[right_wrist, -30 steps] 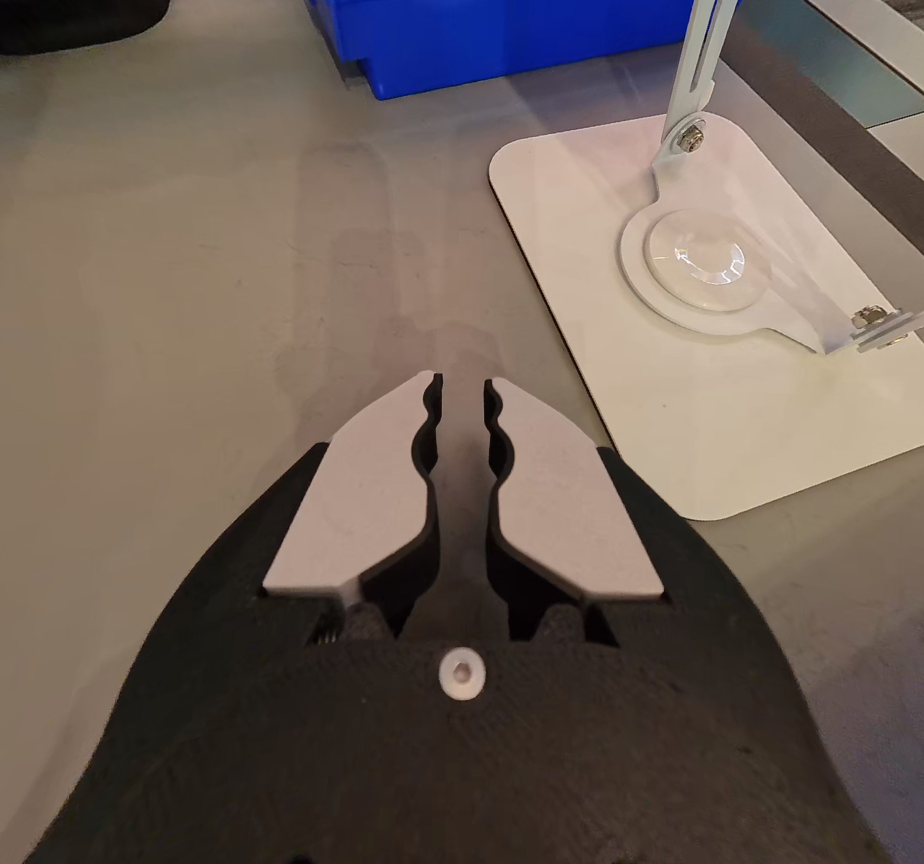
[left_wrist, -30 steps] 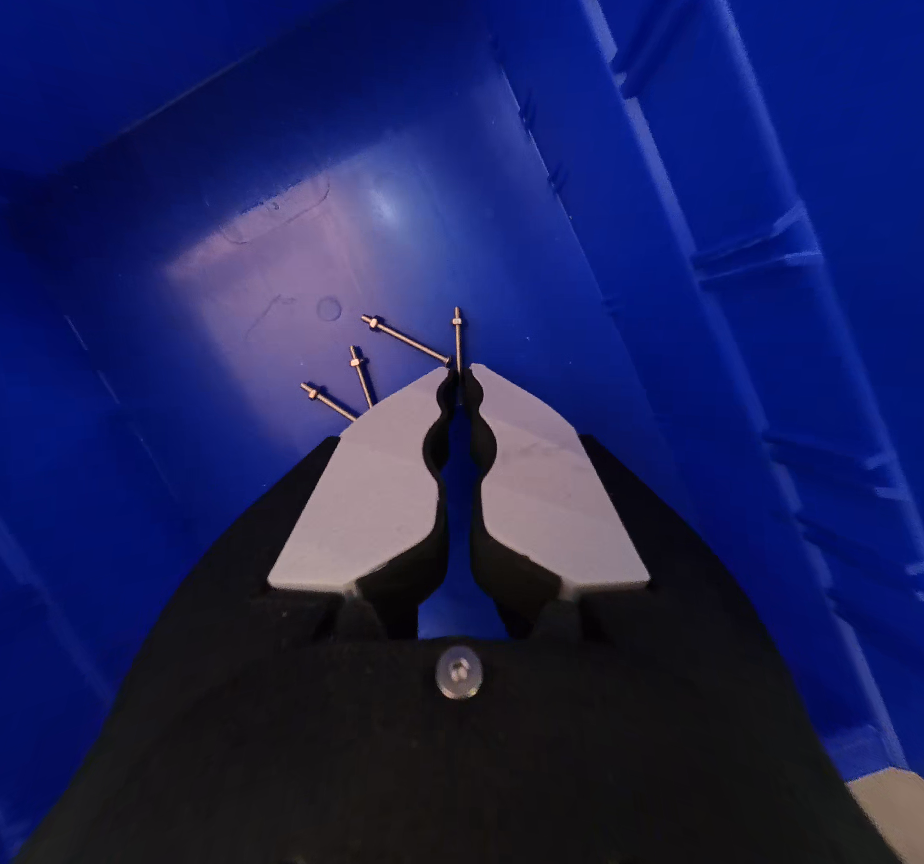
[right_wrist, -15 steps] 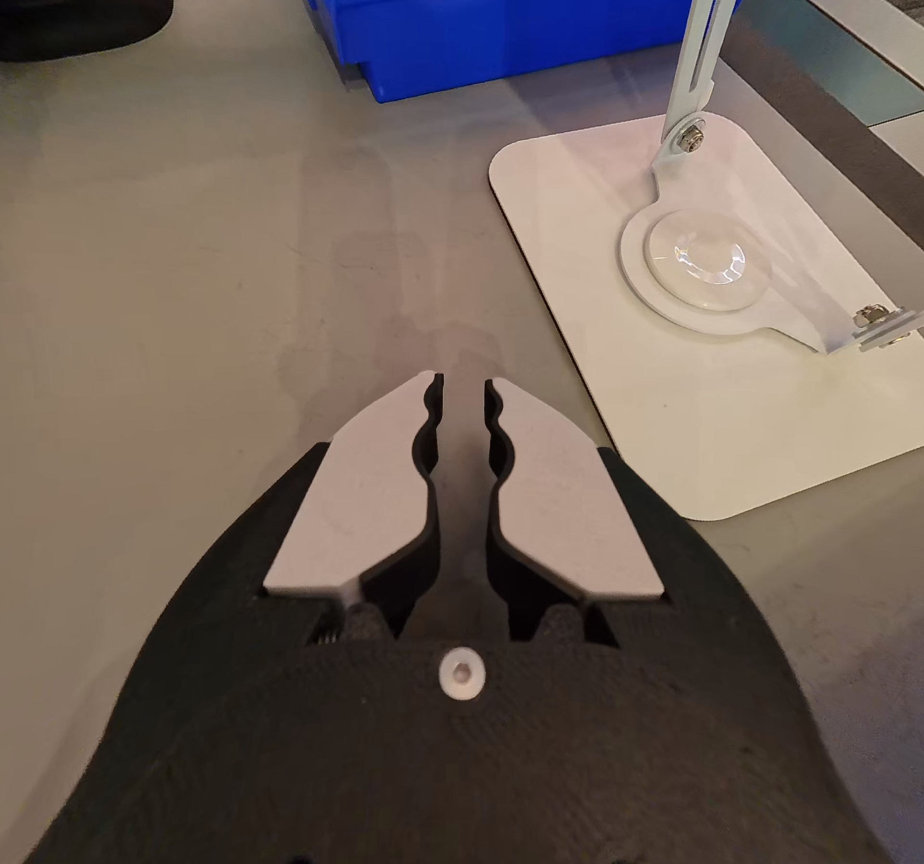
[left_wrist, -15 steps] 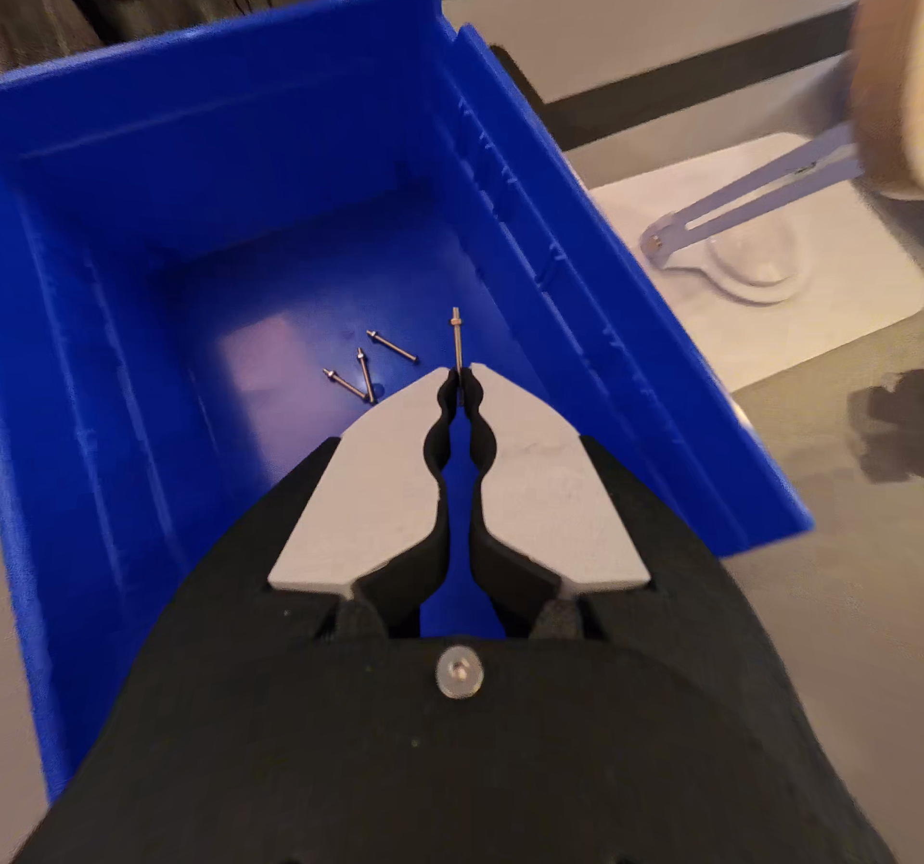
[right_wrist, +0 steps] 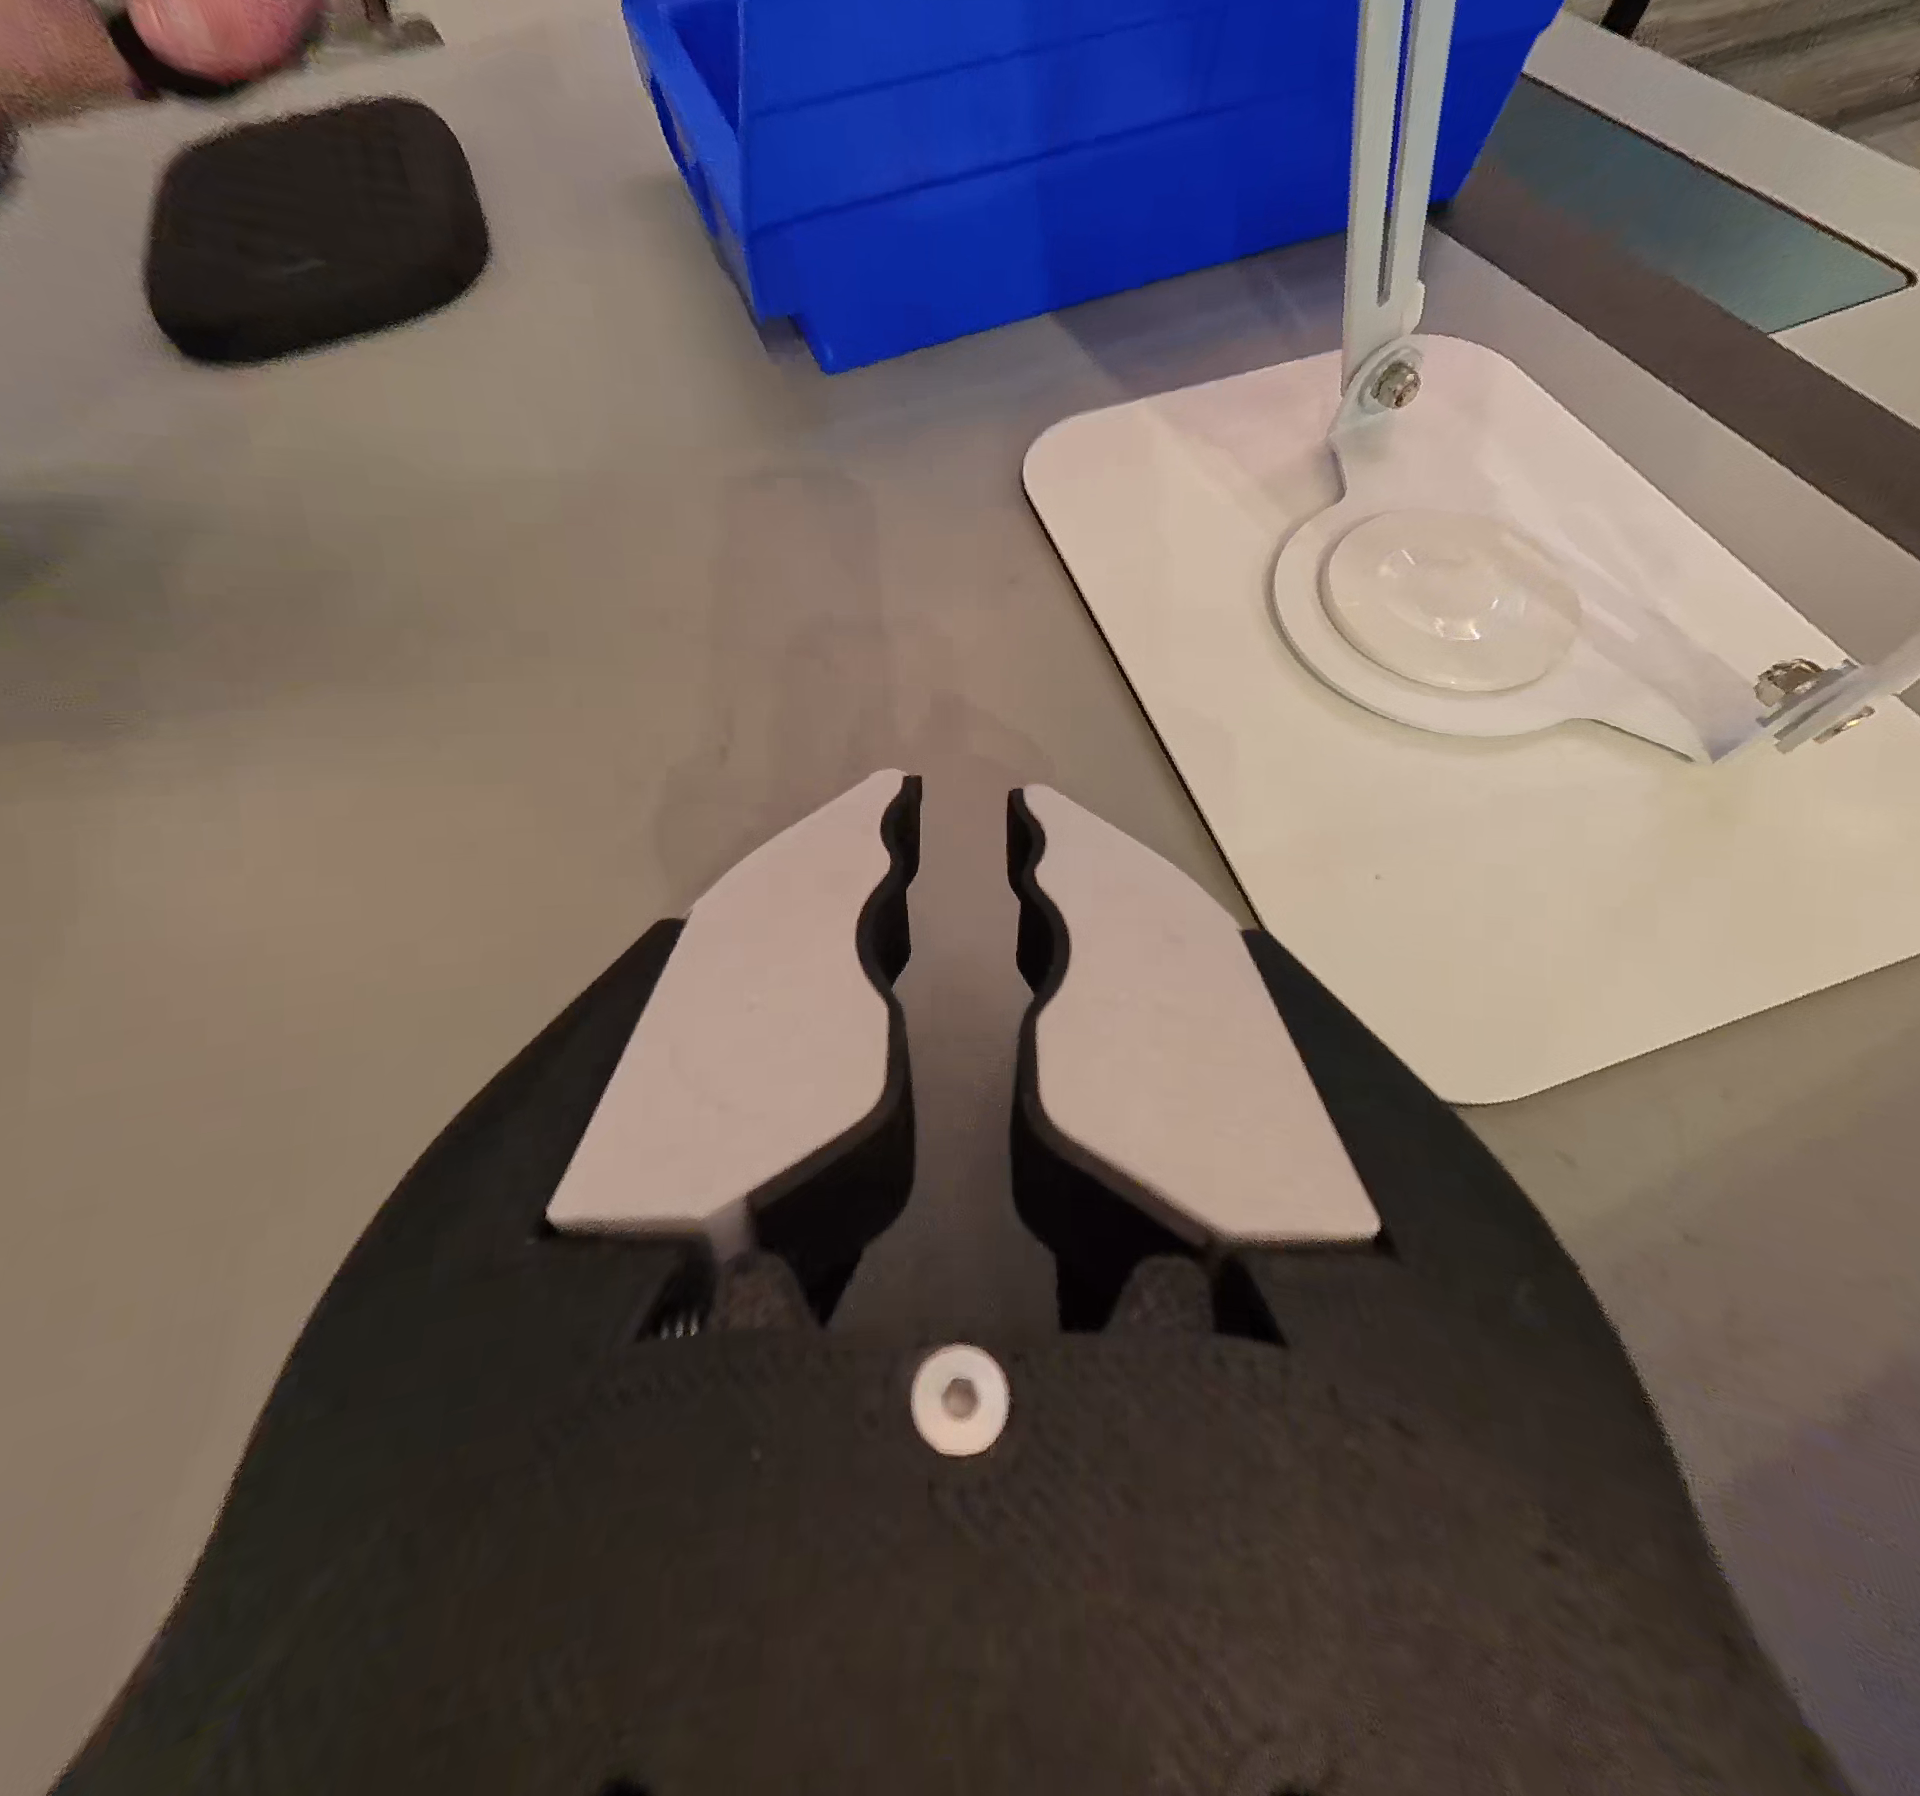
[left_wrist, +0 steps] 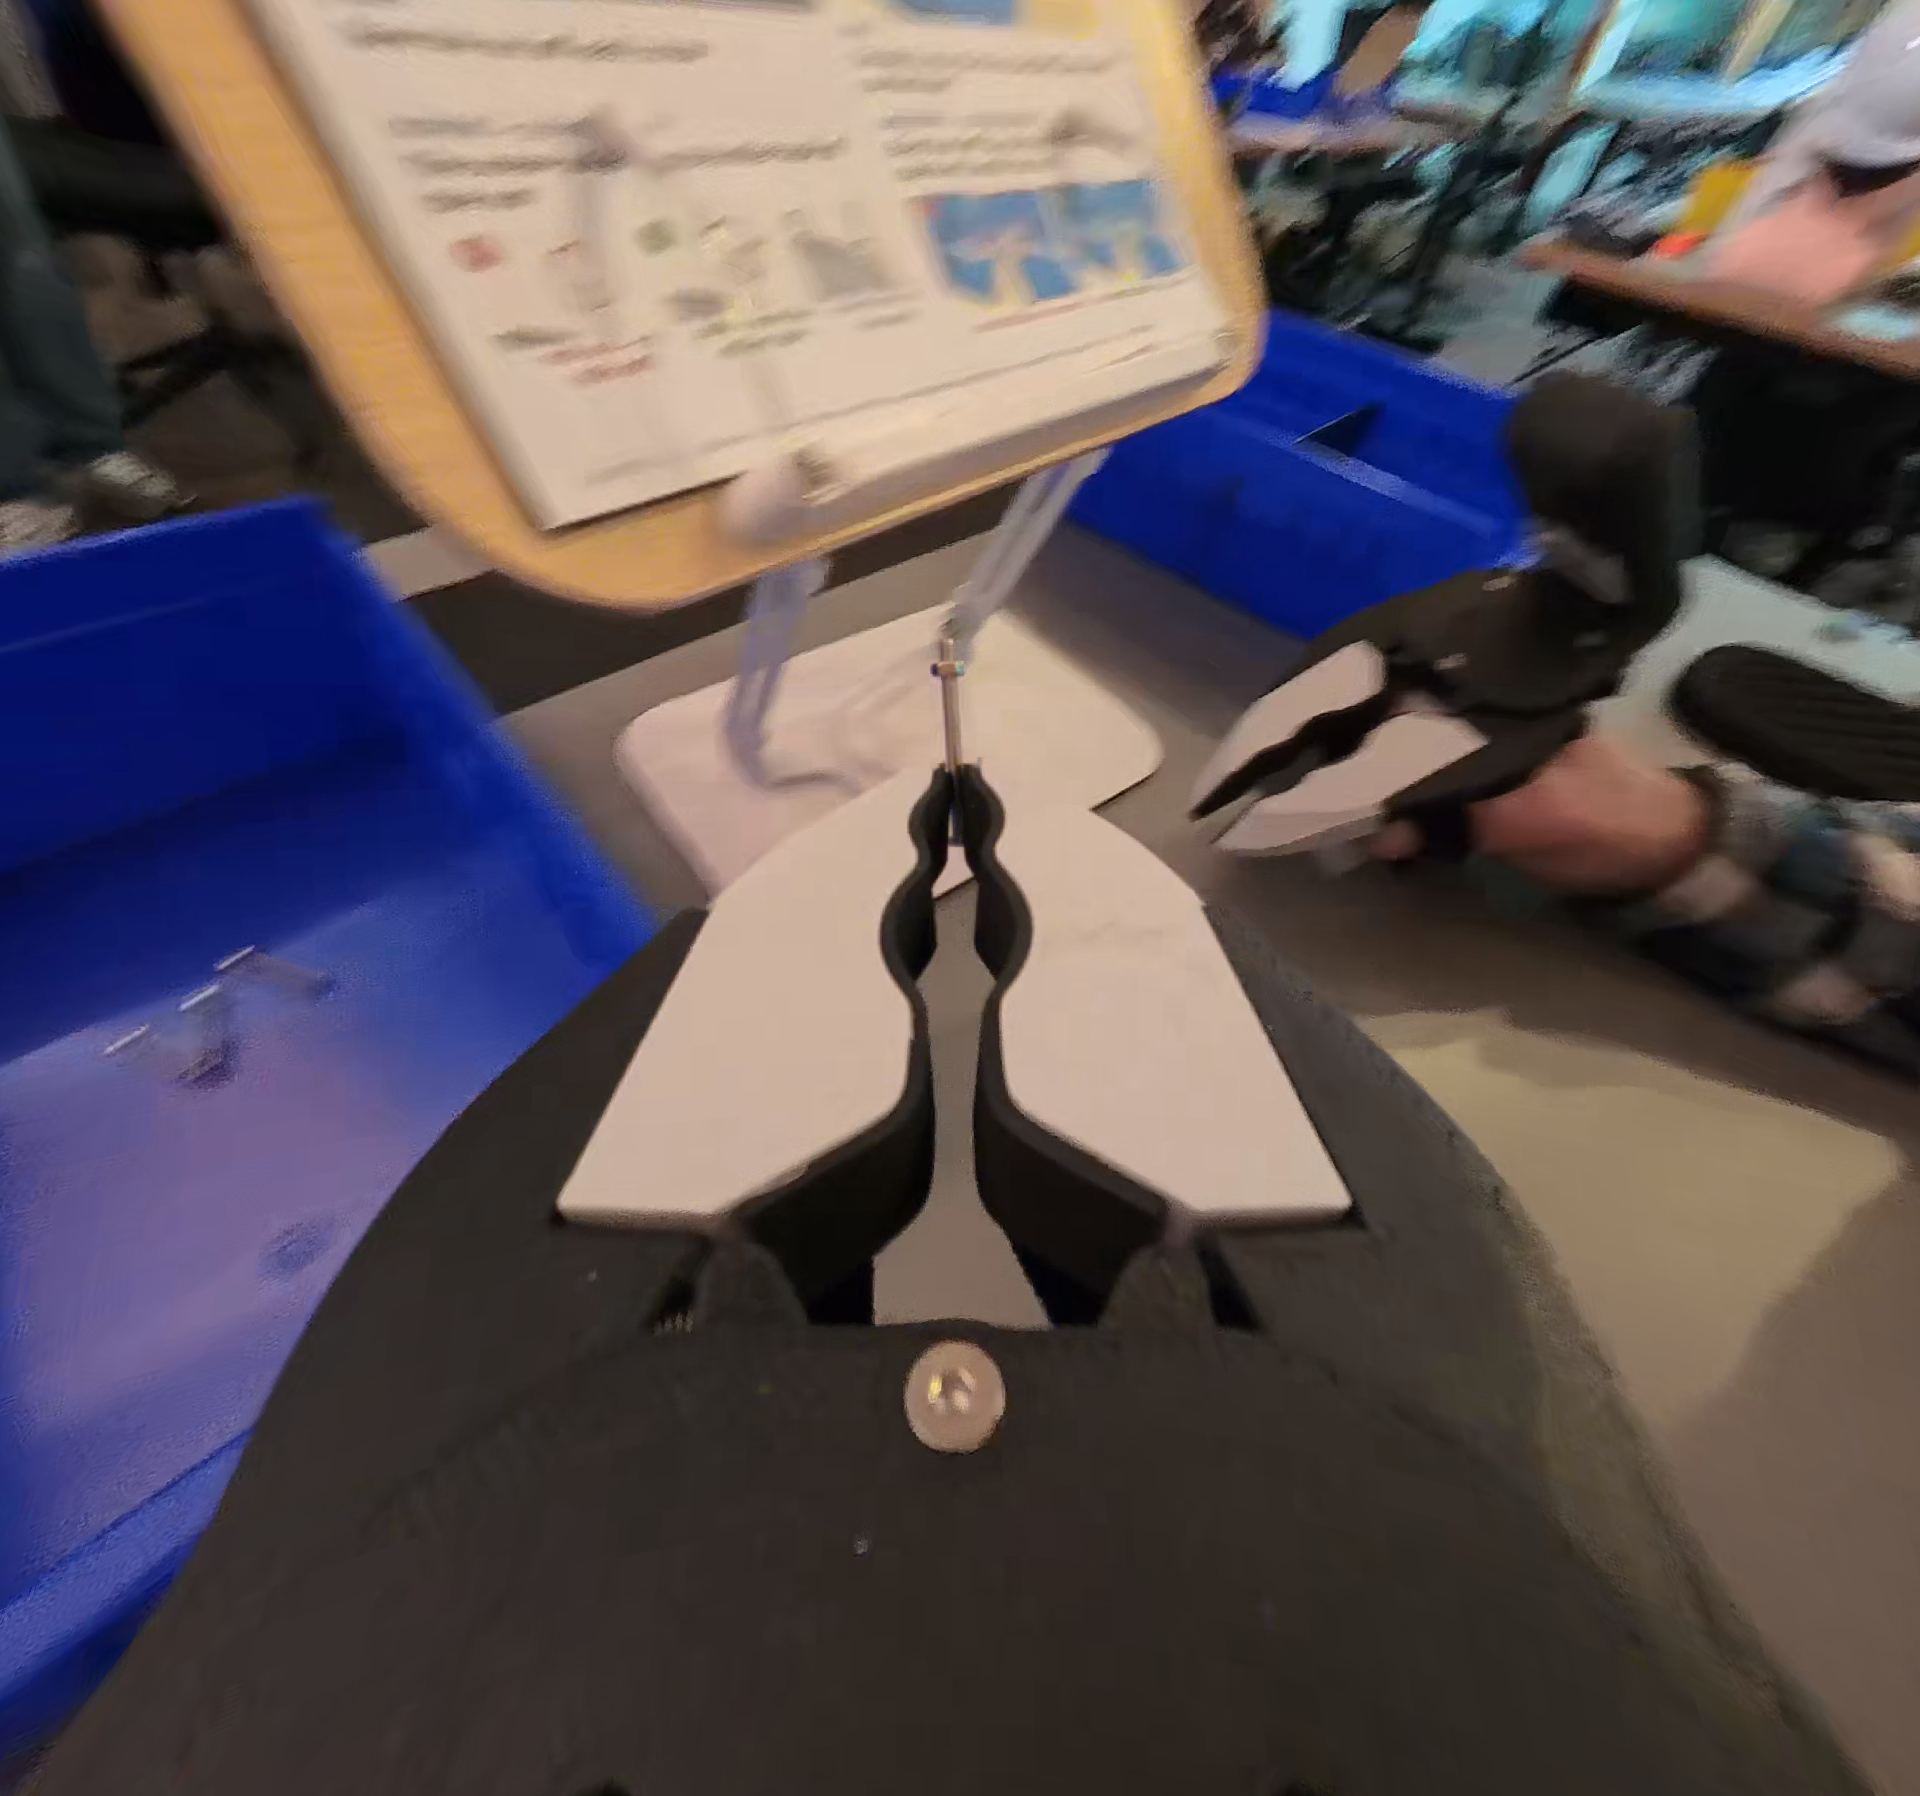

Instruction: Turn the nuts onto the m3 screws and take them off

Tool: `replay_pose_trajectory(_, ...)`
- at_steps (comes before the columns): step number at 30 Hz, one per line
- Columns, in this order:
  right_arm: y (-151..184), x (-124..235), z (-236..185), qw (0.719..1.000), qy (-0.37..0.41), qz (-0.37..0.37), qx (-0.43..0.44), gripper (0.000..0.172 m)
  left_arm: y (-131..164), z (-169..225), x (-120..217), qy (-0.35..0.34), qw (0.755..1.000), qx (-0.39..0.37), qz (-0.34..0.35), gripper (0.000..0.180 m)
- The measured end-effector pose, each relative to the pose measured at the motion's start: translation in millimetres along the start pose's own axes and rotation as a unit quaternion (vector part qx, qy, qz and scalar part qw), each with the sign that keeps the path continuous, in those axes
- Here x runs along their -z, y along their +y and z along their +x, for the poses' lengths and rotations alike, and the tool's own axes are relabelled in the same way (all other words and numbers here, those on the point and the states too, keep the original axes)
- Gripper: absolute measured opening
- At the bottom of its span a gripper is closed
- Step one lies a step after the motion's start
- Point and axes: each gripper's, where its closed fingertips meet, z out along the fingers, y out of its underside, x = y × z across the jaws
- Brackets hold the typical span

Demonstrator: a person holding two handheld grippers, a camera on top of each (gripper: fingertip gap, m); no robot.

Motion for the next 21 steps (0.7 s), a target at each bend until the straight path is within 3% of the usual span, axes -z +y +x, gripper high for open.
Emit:
replay_pose_trajectory(6, -27, 23, 5, 0.992, -0.037, 0.103, -0.057, 0.017, 9, 66, -56, 0.086, 0.996, 0.021, 0.031, 0.001)
replay_pose_trajectory(12, -54, 62, 24, 0.964, -0.061, 0.232, -0.115, 0.020, 13, 114, -103, 0.177, 0.980, 0.042, 0.074, 0.001)
replay_pose_trajectory(21, -66, 84, 29, 0.946, -0.071, 0.290, -0.124, 0.022, 20, 122, -133, 0.236, 0.963, 0.082, 0.098, 0.001)
